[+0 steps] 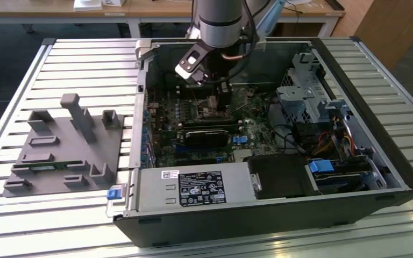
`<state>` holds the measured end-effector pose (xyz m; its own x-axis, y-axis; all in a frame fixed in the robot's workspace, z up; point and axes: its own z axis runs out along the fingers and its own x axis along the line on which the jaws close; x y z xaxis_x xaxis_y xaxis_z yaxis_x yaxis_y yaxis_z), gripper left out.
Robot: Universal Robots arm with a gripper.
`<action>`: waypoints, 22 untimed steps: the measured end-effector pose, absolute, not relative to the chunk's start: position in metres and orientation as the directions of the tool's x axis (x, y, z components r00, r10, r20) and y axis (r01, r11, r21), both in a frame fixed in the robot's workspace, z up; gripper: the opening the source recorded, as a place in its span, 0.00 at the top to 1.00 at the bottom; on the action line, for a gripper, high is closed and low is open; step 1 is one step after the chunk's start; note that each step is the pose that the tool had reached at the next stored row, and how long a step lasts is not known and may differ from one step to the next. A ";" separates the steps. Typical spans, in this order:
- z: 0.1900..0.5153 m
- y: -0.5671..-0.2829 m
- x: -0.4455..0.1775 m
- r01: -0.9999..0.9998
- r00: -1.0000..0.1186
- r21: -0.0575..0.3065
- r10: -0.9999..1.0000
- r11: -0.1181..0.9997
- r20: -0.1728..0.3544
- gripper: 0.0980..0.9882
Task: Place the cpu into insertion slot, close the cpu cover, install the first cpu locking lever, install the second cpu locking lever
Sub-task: 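Place the cpu into insertion slot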
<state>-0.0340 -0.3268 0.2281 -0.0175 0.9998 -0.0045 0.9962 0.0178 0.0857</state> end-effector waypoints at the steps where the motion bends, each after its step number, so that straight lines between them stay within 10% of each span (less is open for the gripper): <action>1: 0.227 -0.326 -0.034 0.996 -0.015 0.086 1.000 0.016 -0.004 0.51; 22: 0.205 -0.315 -0.045 0.996 0.011 0.086 1.000 -0.010 -0.004 0.51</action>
<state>-0.0447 -0.3147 0.2054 0.0107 0.9999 -0.0043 0.9963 -0.0103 0.0859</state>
